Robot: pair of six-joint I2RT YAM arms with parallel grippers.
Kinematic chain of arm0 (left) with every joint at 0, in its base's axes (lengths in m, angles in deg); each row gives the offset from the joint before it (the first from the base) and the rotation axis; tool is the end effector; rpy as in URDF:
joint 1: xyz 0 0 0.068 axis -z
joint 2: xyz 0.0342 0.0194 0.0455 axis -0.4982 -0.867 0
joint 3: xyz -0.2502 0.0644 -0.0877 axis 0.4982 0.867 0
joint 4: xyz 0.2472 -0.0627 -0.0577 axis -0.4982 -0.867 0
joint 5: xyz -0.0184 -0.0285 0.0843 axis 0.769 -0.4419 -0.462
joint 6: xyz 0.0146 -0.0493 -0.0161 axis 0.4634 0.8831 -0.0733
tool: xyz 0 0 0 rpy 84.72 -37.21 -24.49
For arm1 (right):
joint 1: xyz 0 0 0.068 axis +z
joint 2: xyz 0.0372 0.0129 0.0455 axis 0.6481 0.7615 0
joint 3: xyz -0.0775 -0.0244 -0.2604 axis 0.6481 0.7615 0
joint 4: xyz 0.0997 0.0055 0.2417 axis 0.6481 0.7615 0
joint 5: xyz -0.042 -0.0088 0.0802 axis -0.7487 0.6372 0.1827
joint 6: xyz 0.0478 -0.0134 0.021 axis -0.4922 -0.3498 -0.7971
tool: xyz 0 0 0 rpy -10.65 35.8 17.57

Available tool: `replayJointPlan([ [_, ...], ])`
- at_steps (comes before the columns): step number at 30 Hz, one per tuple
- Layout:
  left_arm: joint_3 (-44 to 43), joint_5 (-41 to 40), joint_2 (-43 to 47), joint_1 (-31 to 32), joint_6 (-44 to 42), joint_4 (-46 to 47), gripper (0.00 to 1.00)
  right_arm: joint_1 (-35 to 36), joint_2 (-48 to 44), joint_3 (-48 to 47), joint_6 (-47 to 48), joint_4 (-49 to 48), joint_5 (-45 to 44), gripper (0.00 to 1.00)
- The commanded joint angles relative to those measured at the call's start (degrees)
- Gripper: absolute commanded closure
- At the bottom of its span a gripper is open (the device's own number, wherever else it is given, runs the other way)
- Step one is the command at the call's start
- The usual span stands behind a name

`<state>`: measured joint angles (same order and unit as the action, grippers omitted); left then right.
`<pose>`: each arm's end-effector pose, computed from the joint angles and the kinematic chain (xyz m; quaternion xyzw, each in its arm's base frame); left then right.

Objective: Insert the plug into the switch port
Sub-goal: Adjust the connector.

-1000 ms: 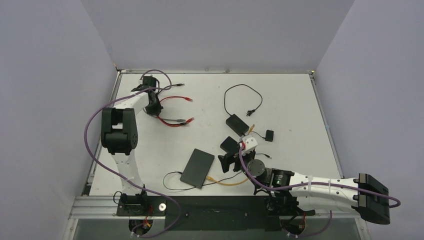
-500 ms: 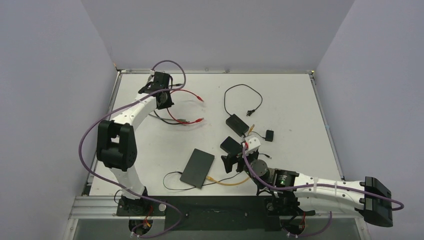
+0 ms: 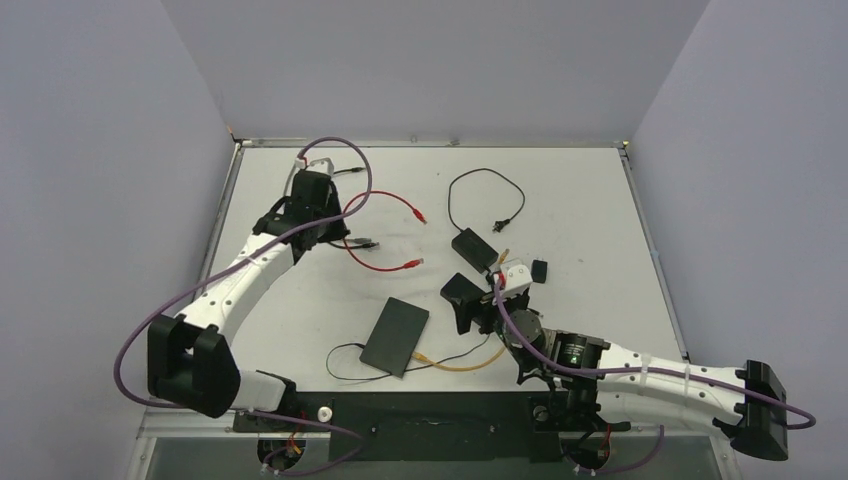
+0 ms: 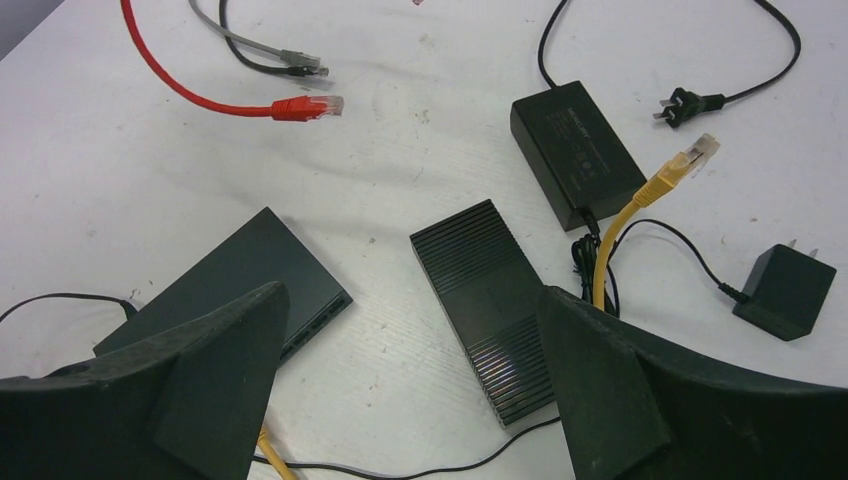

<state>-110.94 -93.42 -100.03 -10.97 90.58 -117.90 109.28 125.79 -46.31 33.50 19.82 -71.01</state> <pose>0.2920 -0.0948 0.2873 -0.0816 0.9167 -0.0855 0.3818 0.0847 0.1622 0.2389 -0.1337 0.7879 0.2291 0.5558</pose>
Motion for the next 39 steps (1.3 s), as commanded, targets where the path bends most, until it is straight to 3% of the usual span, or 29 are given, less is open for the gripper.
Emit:
replayJointPlan([
  [1, 1.15, 5.67, 6.36, 1.24, 0.95, 1.62, 1.00, -0.50, -1.47, -4.26, 2.88, 2.96, -0.91, 0.10],
  [13, 6.54, 16.93, 19.30, 2.74, 0.22, -3.80, 1.00, -0.51, -3.02, -11.42, 9.37, 8.89, 4.12, 0.11],
  [27, 6.60, 25.68, 25.28, 3.06, -6.52, -12.53, 1.00, -0.20, -2.42, -19.04, 16.00, 15.89, 24.61, 0.17],
  [39, 8.40, 31.43, 29.73, 4.22, -7.30, -15.31, 1.00, -0.20, 0.47, -24.38, 13.77, 16.89, 13.08, 0.18],
])
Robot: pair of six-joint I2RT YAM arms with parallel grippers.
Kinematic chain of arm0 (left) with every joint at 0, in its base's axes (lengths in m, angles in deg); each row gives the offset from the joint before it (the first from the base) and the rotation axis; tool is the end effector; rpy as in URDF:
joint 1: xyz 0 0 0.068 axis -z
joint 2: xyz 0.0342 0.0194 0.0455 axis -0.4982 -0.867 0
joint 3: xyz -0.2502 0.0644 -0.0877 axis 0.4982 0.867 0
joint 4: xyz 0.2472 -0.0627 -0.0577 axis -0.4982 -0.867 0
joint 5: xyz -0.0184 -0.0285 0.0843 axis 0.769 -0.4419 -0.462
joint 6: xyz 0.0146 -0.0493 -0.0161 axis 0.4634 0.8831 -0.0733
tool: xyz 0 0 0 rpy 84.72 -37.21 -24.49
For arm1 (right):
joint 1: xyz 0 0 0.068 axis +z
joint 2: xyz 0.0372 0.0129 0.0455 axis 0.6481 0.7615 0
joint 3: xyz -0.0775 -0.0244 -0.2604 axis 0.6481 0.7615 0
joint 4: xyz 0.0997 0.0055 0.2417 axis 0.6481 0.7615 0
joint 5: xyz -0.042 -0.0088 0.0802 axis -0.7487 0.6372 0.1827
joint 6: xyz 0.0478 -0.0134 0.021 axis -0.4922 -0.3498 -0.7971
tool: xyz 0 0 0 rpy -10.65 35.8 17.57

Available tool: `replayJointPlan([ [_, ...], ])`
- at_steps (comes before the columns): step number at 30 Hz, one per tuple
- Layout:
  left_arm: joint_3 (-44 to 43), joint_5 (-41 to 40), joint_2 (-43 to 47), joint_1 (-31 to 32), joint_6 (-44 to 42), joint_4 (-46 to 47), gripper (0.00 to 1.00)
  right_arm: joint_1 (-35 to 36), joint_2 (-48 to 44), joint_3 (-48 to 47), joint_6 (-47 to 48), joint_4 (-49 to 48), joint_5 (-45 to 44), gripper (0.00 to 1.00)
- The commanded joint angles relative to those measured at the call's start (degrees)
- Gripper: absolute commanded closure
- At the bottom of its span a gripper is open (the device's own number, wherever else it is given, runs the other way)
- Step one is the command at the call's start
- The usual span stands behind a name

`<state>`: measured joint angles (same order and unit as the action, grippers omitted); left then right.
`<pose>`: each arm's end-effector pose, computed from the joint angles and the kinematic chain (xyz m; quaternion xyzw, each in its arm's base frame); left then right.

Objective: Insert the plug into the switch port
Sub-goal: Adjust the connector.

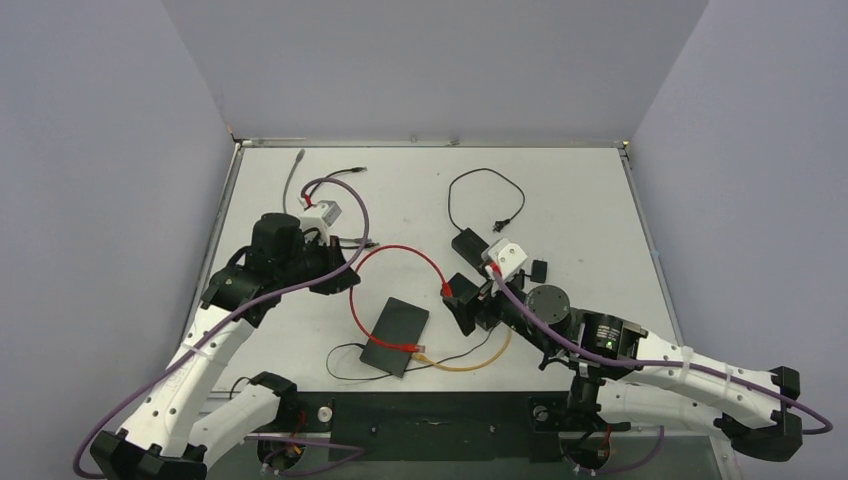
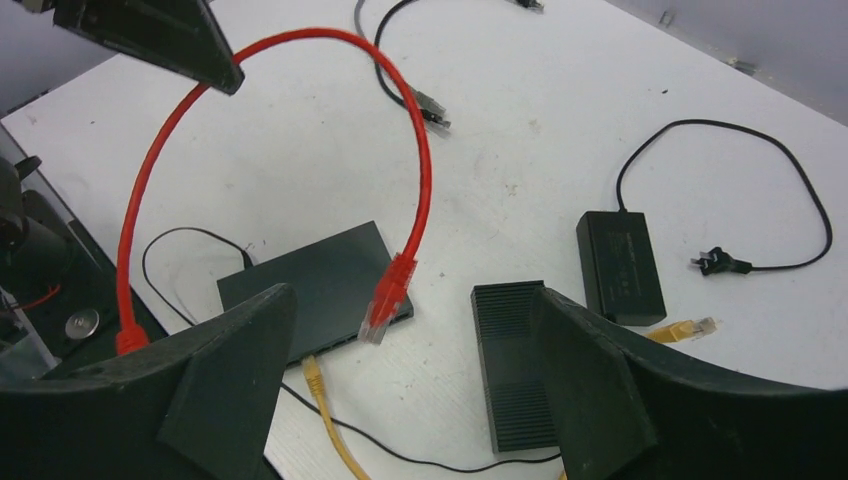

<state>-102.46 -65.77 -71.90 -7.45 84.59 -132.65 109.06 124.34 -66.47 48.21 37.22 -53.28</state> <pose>0.1645 -0.0808 0.3296 0.0936 0.8898 -0.2936 0.3366 0.0742 0.1605 0.3343 -0.3070 0.7309 0.2842 0.5392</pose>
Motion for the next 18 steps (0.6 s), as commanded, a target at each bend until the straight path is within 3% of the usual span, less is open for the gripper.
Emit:
replayJointPlan([
  [1, -0.10, 4.35, 1.78, 0.82, -1.41, -0.76, 1.00, 0.06, 2.74, -5.14, -1.19, -0.35, -4.80, 0.18],
  [5, 0.06, 5.60, 2.46, 1.62, -1.96, -0.98, 1.00, 0.06, 3.91, -6.91, -0.16, 0.19, -0.29, 0.20],
  [11, -0.28, 7.25, 1.48, 5.20, -3.10, -0.74, 1.00, 0.53, 5.13, -9.98, 5.05, 5.06, 20.55, 0.22],
  [18, -0.83, 12.33, -0.43, 8.89, -3.92, -0.02, 1.00, 7.72, 5.08, -10.52, 16.74, 11.25, 26.95, 0.22],
])
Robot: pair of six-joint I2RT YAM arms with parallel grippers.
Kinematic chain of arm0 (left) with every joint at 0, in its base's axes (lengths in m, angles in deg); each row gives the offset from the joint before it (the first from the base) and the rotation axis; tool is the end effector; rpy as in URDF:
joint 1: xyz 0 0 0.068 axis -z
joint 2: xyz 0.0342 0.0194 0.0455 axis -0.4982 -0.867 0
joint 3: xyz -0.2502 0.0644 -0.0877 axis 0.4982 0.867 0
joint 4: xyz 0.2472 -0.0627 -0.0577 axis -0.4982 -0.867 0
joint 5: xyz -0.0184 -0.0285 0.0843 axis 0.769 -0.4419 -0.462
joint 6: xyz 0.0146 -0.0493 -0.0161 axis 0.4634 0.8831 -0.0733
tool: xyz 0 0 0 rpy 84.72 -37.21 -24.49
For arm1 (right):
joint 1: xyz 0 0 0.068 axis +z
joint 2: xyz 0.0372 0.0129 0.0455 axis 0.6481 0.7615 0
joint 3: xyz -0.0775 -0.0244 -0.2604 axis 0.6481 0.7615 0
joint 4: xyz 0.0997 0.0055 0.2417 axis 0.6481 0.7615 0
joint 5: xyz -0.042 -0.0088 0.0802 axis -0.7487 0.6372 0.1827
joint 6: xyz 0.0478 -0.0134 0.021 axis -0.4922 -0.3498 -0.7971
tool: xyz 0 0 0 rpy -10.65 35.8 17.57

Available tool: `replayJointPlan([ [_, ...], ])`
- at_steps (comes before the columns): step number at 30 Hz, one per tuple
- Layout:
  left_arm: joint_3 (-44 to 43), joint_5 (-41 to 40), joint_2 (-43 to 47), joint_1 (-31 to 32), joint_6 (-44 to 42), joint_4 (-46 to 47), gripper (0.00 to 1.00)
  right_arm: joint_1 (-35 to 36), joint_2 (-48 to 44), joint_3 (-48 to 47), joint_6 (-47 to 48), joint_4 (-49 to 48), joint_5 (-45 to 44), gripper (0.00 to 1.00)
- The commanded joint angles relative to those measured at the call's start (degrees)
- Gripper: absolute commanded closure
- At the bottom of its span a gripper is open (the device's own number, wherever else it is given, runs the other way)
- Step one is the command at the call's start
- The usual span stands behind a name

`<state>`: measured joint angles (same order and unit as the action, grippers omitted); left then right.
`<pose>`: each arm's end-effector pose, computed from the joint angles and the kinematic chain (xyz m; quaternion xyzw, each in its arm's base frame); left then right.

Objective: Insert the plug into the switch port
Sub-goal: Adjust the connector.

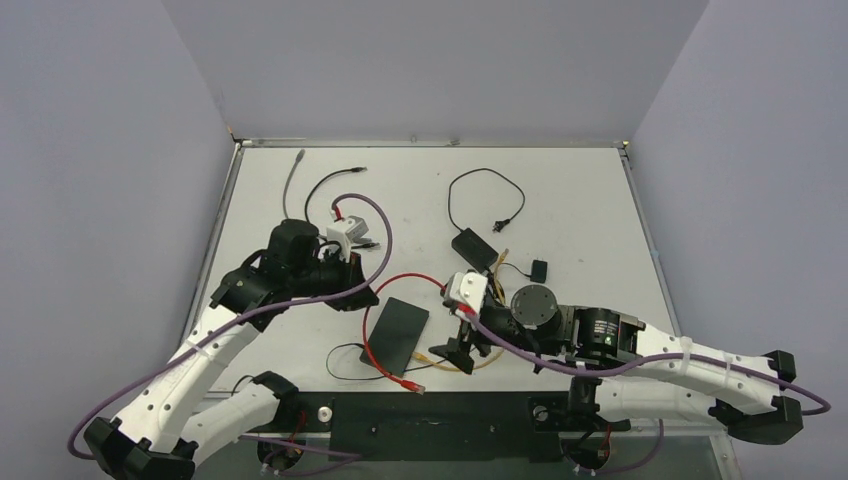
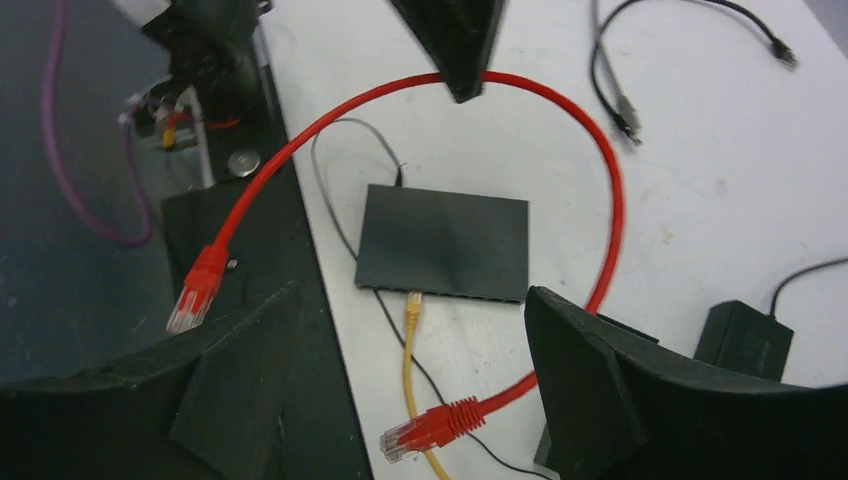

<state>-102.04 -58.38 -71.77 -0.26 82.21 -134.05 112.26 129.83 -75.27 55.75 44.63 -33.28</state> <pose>0.1480 -0.1027 0.3268 0.1905 0.8707 -0.3539 0.2836 0.0576 0.1808 0.3577 -0.4771 0.6640 0.3613 0.4483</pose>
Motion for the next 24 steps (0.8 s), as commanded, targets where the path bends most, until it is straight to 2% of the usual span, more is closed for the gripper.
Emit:
replayJointPlan([
  [1, -1.33, 5.56, -0.73, 2.48, -1.59, 1.45, 1.00, 5.80, -0.57, -1.31, 10.65, 3.92, 6.97, 0.21],
  [3, -1.45, 7.03, -1.30, 3.71, -1.79, 1.60, 1.00, 10.18, -0.61, 0.00, 15.34, 4.34, 7.40, 0.20],
  [11, -1.95, 10.51, -2.74, 8.20, -2.22, 1.49, 1.00, 16.31, 0.45, 1.52, 31.71, 3.67, 6.10, 0.18],
  [16, -1.74, 12.47, -3.12, 9.82, -1.92, 2.07, 1.00, 17.02, 2.29, 0.57, 38.36, 3.49, 6.33, 0.18],
  [24, -1.52, 14.00, -4.00, 11.35, -1.85, 2.73, 1.00, 19.52, 10.47, -3.49, 45.72, 2.27, 8.14, 0.18],
])
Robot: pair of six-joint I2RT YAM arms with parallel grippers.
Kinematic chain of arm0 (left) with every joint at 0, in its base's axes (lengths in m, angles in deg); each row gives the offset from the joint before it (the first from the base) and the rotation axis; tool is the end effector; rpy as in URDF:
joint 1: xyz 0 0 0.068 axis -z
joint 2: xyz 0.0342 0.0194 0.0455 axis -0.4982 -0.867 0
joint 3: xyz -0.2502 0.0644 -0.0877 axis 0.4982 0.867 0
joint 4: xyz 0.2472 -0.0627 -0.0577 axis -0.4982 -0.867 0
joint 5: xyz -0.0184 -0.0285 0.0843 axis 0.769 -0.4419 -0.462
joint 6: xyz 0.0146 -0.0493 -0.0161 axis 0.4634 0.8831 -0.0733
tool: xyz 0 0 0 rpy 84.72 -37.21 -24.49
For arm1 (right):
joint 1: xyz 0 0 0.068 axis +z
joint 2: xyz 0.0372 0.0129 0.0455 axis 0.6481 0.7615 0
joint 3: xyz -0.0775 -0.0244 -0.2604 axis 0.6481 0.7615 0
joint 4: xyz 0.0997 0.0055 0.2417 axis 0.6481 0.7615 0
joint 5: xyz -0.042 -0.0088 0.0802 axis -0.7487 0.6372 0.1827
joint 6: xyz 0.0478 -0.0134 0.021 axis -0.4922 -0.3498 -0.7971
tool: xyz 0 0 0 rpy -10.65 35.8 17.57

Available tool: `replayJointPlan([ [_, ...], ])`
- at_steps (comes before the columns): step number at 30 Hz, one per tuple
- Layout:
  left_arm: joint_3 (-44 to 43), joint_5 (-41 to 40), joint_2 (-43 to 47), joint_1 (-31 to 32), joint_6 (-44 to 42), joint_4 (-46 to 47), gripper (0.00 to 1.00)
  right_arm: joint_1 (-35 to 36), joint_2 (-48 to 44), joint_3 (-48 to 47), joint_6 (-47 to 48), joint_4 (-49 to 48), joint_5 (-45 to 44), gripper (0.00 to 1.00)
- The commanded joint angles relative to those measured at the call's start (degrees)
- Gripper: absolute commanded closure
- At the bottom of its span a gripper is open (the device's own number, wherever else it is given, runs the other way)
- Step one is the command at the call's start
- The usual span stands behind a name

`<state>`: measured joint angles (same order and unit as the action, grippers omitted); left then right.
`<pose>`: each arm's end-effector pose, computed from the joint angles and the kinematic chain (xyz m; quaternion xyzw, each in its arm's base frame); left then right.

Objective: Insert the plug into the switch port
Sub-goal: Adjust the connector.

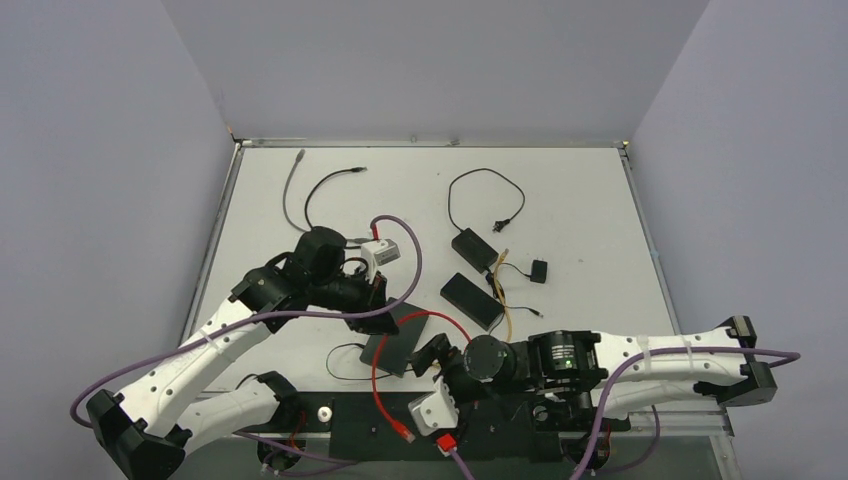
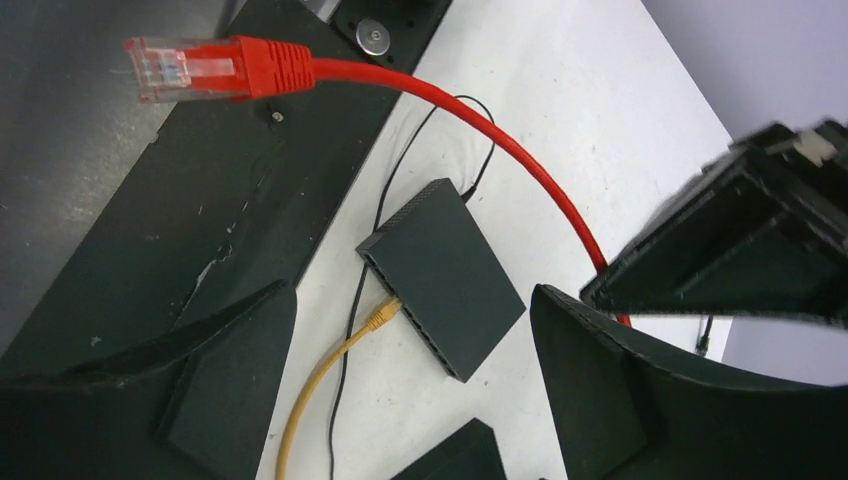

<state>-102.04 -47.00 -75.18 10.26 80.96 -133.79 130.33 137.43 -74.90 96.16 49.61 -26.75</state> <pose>0.1306 -0.1390 0.3200 0.3060 0.8254 -0.4388 0.1804 -0.0053 0.2154 0.3229 -0.8030 0.3488 0.2713 0.3999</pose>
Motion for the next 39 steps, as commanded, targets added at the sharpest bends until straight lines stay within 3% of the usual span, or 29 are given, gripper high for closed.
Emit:
replayJointPlan([
  [1, -1.52, 2.65, -0.76, 1.04, -0.68, 2.52, 1.00, 1.68, 4.23, -4.57, 6.13, -3.03, 1.62, 0.18],
  [20, -1.67, 4.40, -1.61, 2.69, -0.70, 3.49, 1.00, 3.50, 13.65, -6.27, 11.13, -15.34, 8.46, 0.19],
  [26, -1.59, 5.42, -1.79, 2.94, -0.58, 4.03, 1.00, 3.50, 15.73, -6.79, 10.75, -16.95, 11.08, 0.25],
  [31, -1.63, 6.11, -1.84, 3.09, -0.53, 4.21, 1.00, 3.50, 16.42, -7.21, 10.02, -17.12, 11.95, 0.41],
  [34, -1.70, 6.39, -1.89, 3.24, -0.43, 4.35, 1.00, 3.50, 16.54, -7.56, 9.72, -16.60, 12.43, 0.62],
  [39, -1.85, 6.76, -2.50, 3.32, -0.17, 4.95, 1.00, 3.50, 16.42, -7.61, 9.58, -16.58, 12.79, 0.75],
])
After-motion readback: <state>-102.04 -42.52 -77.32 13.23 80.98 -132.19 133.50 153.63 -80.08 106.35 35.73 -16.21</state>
